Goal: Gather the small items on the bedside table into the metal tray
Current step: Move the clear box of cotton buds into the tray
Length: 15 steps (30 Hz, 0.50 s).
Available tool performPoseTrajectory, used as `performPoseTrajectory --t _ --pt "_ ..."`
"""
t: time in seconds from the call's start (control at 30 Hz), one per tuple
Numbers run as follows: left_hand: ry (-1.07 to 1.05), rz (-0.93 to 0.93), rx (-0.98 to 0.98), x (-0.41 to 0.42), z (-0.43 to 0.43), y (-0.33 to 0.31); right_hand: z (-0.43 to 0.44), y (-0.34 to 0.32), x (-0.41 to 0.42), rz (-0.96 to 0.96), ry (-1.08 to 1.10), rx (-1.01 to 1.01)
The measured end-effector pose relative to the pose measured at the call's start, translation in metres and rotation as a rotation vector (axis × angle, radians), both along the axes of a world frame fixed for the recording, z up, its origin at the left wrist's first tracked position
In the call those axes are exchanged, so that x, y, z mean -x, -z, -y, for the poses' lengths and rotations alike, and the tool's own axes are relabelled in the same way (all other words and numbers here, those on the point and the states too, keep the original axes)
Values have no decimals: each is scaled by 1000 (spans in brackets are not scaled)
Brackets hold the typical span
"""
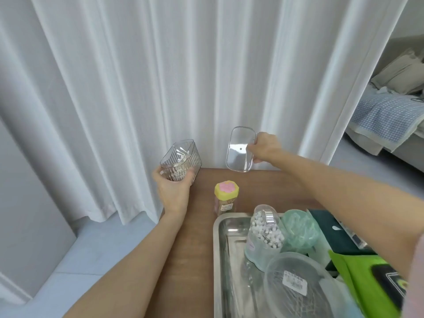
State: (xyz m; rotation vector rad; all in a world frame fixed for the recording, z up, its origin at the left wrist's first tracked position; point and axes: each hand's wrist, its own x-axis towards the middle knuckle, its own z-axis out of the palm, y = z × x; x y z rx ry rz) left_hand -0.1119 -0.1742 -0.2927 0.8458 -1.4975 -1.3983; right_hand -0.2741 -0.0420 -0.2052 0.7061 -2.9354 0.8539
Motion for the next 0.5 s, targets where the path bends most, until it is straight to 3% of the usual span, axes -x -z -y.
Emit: performPoseTrajectory --t 0.1,0.17,0.23,0.37,0.5 --pt "63 -126 55 -28 -6 -25 -35 -37 -8 -52 45 106" --pt "150 -212 98 -52 -16 -44 -56 -61 -20 1 17 321" --pt "247 -279 136 -77 -34 -64 -75 -85 -44 -66 -60 476" --pt "438 -277 166 -110 -82 -78 -106 -111 -126 -533 -354 390" --pt "575 -214 211 -128 -123 -71 -131 -85 -190 -887 -623 159"
